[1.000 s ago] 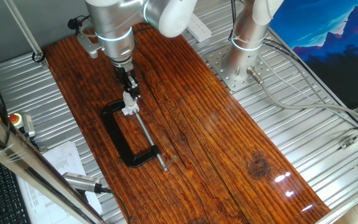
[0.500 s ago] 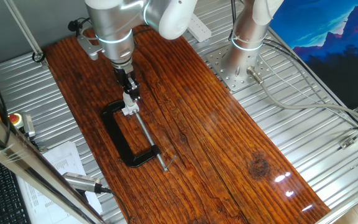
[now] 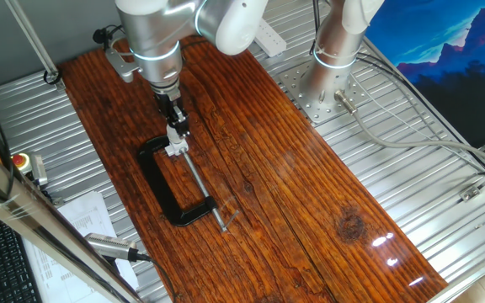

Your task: Take out the light bulb by rotating it

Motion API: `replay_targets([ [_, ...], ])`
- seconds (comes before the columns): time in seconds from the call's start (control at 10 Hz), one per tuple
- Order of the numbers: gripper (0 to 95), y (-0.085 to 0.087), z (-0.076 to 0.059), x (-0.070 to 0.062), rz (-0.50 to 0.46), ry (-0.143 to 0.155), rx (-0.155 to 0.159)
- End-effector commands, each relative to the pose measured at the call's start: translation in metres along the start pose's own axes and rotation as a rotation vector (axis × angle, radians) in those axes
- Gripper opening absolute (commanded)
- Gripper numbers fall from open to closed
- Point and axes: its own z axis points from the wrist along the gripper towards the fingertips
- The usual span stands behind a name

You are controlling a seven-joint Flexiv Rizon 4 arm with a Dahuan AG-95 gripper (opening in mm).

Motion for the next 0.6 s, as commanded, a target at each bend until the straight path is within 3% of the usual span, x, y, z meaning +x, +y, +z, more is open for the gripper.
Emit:
replay_targets([
  [0.1,38.0,-0.0003,-0.0012,0.0005,0.008,0.001,0.001],
  [0.2,19.0,-0.0003,-0.0012,0.0005,0.01,0.002,0.002],
  [0.4,19.0,-0.0003,-0.0012,0.0005,0.009,0.002,0.005],
  [0.5,0.0,-0.0003,-0.0012,0.0005,0.006,0.002,0.008],
  [0.6,0.0,-0.0003,-0.001,0.0008,-0.003,0.002,0.01],
])
